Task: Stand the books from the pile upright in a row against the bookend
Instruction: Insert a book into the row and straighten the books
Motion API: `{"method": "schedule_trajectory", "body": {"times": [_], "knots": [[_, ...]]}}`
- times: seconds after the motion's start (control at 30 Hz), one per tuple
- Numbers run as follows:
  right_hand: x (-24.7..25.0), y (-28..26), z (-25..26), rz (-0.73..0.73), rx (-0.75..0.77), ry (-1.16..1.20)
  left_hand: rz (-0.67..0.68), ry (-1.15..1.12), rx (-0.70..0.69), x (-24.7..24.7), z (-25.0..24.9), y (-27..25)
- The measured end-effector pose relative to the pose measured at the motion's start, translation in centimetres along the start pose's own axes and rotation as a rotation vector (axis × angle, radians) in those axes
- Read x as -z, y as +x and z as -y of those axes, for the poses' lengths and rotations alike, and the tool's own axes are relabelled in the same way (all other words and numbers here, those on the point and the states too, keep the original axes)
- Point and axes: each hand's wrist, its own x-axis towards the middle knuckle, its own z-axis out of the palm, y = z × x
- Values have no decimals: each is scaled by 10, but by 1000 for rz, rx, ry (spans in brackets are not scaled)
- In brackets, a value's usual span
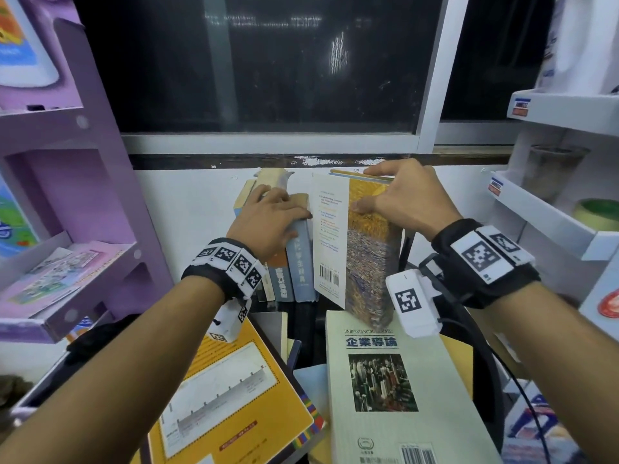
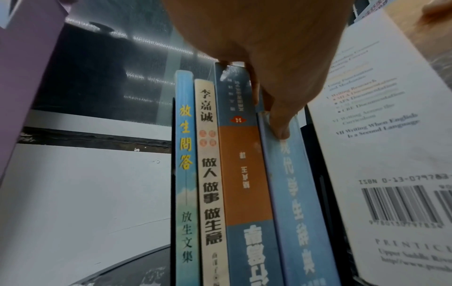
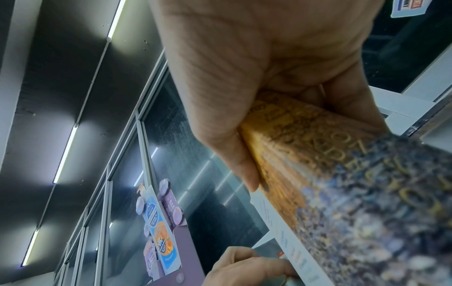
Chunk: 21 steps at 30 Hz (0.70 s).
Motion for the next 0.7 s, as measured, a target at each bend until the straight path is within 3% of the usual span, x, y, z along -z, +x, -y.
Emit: {"method": "schedule_trajectory", "body": {"times": [0.37,0.7], "knots": [[-10,13,-3,-95,-33,58,-79,-43,13,-7,1,1],[-34,21,18,-178,-12,-43,-72,-71,70,-8,-2,4]]}}
